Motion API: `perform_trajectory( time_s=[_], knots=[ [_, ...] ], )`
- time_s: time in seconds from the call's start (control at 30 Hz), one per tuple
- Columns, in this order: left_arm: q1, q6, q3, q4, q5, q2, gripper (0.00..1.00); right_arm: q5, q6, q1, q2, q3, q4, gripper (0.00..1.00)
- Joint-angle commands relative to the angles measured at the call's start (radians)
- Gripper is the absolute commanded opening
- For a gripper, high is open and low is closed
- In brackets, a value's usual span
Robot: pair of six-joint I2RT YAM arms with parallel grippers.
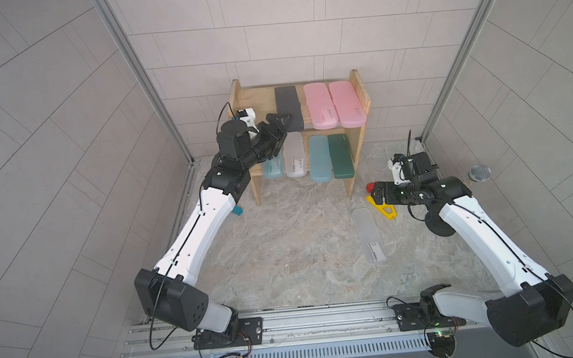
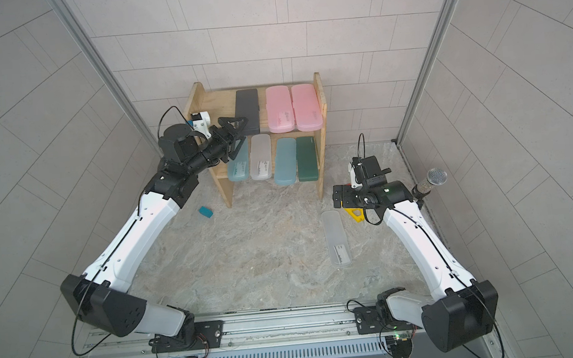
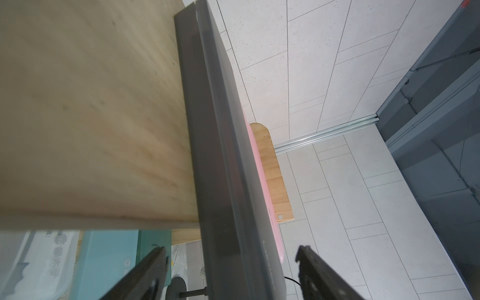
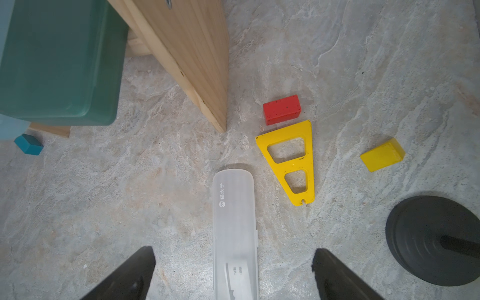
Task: Remove the pencil cases from the shelf
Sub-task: Pick up the pencil case from the shelf.
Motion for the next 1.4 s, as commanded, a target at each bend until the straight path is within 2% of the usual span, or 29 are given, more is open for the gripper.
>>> perform_trajectory(
  time_s=[0.0,0.23,0.47,0.5,0.63,0.7,0.8,0.87,0.93,1.0,1.07,1.13,1.23,1.37],
  knots=[
    [-0.007,-0.006,0.048,0.002,-0.007,0.018,0.76,-0.011,-0.018,-0.008,-0.003,0.026,-0.027,1.00],
    [-0.007,0.019,0.063,-0.031,-0.026,0.005,0.57,-0.009,-0.031,-0.011,-0.015,0.049,-0.046,1.00],
    [-0.007,0.037,0.037,-0.029,-0.045,-0.031,0.03,0.003,-0.034,-0.011,-0.052,0.080,-0.048,1.00],
    [-0.007,0.046,0.027,-0.031,-0.053,-0.042,0.00,0.000,-0.034,-0.011,-0.061,0.088,-0.046,1.00],
    [-0.004,0.116,-0.015,-0.019,-0.064,-0.093,0.00,-0.019,-0.016,0.002,-0.101,0.166,-0.046,1.00],
    [-0.004,0.199,-0.060,0.025,-0.050,-0.141,0.00,-0.021,0.007,0.019,-0.130,0.218,-0.041,1.00],
    [-0.005,0.350,-0.208,0.135,-0.054,-0.276,0.00,-0.060,0.070,0.049,-0.183,0.287,0.015,1.00],
    [-0.006,0.482,-0.301,0.158,-0.065,-0.376,0.00,-0.114,0.160,0.070,-0.214,0.310,0.104,1.00],
    [-0.007,0.619,-0.414,0.188,-0.061,-0.488,0.00,-0.197,0.304,0.087,-0.239,0.293,0.250,1.00],
    [-0.008,0.705,-0.535,0.254,-0.056,-0.597,0.00,-0.257,0.447,0.105,-0.248,0.254,0.432,1.00],
    [-0.010,0.774,-0.647,0.319,-0.062,-0.701,0.00,-0.251,0.525,0.174,-0.231,0.248,0.567,1.00],
    [-0.011,0.831,-0.725,0.338,-0.072,-0.800,0.00,-0.176,0.489,0.301,-0.174,0.315,0.575,1.00],
    [-0.013,0.884,-0.756,0.285,-0.068,-0.872,0.00,-0.059,0.380,0.489,-0.062,0.435,0.517,1.00],
    [-0.013,0.899,-0.771,0.248,-0.078,-0.930,0.00,0.022,0.305,0.629,0.101,0.591,0.431,1.00]
  ],
)
